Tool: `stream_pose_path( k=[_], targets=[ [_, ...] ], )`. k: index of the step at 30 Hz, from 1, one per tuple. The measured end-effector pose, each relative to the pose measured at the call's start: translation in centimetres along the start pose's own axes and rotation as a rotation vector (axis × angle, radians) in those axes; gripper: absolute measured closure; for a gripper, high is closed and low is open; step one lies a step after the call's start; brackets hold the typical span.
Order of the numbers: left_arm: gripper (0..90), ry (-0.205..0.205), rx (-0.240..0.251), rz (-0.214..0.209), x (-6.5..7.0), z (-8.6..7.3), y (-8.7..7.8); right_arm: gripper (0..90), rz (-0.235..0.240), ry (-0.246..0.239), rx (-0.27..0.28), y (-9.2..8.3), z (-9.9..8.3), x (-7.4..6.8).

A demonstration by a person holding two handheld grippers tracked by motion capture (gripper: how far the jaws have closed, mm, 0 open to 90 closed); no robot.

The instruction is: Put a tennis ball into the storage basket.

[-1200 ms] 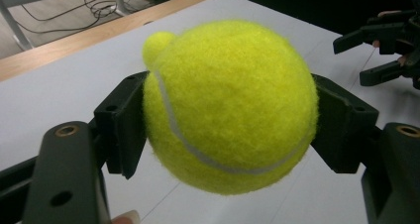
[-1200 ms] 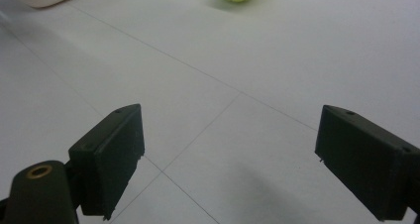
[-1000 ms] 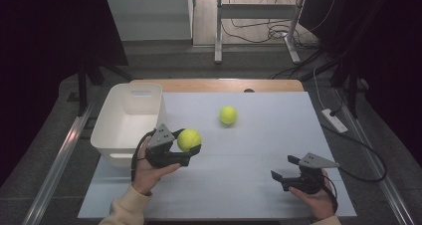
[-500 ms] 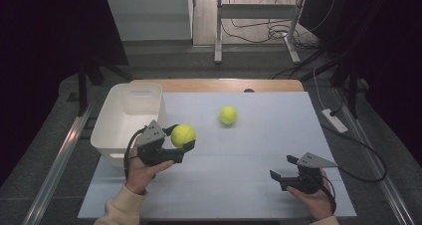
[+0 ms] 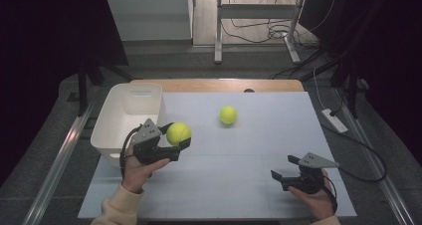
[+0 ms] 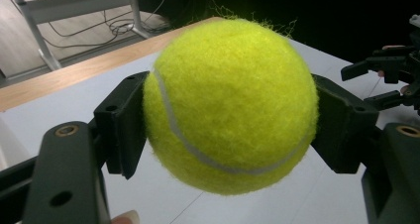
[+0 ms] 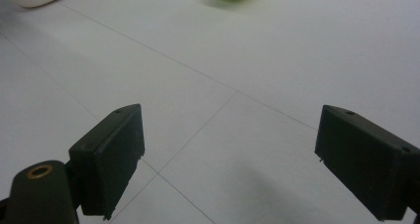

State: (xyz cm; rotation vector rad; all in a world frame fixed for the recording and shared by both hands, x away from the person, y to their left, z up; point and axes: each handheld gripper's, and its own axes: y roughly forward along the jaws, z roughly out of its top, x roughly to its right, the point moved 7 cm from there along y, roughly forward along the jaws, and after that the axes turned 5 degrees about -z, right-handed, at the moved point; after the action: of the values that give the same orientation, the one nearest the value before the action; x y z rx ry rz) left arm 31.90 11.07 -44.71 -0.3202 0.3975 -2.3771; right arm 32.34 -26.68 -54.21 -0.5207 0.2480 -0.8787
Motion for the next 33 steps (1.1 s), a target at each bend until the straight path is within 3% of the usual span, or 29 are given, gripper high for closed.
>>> stream_pose_path(
  k=[20, 33],
  targets=[
    [25.9, -0.007, 0.006, 0.048, -1.8, 1.2, -1.1, 11.6, 0.002, -0.002, 0.004, -0.1, -0.1, 0.3],
    [25.9, -0.034, 0.009, 0.078, -3.1, 1.2, -2.0, 11.6, -0.004, -0.003, 0.0, -0.1, -0.1, 0.3]
  ],
)
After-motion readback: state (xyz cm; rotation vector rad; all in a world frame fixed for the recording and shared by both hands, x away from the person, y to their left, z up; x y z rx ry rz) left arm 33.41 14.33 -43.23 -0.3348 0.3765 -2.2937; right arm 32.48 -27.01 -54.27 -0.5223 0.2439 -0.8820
